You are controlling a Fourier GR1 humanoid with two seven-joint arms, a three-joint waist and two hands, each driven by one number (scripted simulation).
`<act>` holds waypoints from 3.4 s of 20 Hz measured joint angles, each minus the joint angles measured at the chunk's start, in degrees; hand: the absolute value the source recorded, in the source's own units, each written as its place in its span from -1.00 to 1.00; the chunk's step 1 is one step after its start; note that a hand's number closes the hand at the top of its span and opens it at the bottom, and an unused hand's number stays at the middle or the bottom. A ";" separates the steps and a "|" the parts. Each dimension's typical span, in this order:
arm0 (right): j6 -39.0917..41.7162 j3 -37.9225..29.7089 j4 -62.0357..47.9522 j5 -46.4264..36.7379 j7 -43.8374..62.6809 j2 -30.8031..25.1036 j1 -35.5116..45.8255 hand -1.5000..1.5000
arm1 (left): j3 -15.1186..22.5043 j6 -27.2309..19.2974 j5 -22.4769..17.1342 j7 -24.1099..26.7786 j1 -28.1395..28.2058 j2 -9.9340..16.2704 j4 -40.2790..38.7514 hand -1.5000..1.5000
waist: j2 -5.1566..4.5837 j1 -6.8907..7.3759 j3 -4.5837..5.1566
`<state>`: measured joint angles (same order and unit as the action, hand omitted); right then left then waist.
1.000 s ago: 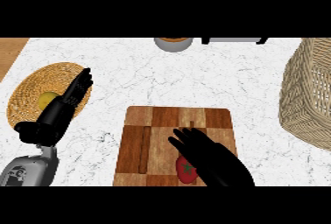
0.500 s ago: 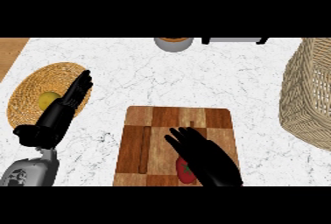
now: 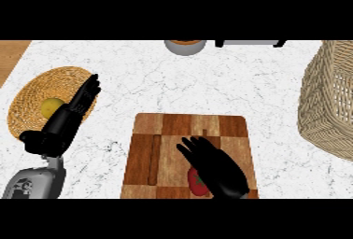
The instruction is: Pick the tomato from the cutting board and place it in the basket
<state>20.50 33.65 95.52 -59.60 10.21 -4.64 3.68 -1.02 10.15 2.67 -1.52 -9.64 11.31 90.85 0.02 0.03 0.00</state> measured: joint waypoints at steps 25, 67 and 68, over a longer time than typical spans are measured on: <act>-6.12 -1.17 -3.55 -8.75 -1.32 -0.78 -2.79 1.00 | -3.54 3.03 -0.36 -1.11 0.08 0.19 1.43 0.00 | 0.65 -0.84 0.10; -7.22 -39.94 30.27 10.44 40.21 -3.06 22.81 1.00 | -2.75 2.95 1.29 -0.46 0.23 -1.63 1.43 0.00 | -0.02 0.14 0.03; -7.72 -41.39 28.81 10.45 40.38 -3.81 24.59 1.00 | -2.63 3.03 1.29 -0.71 0.73 -1.67 2.00 0.00 | -0.03 0.21 0.02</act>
<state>12.78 -7.74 124.33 -49.15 50.59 -8.44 28.27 -3.65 13.19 3.96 -2.24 -8.91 9.64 92.85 -0.01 0.25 0.01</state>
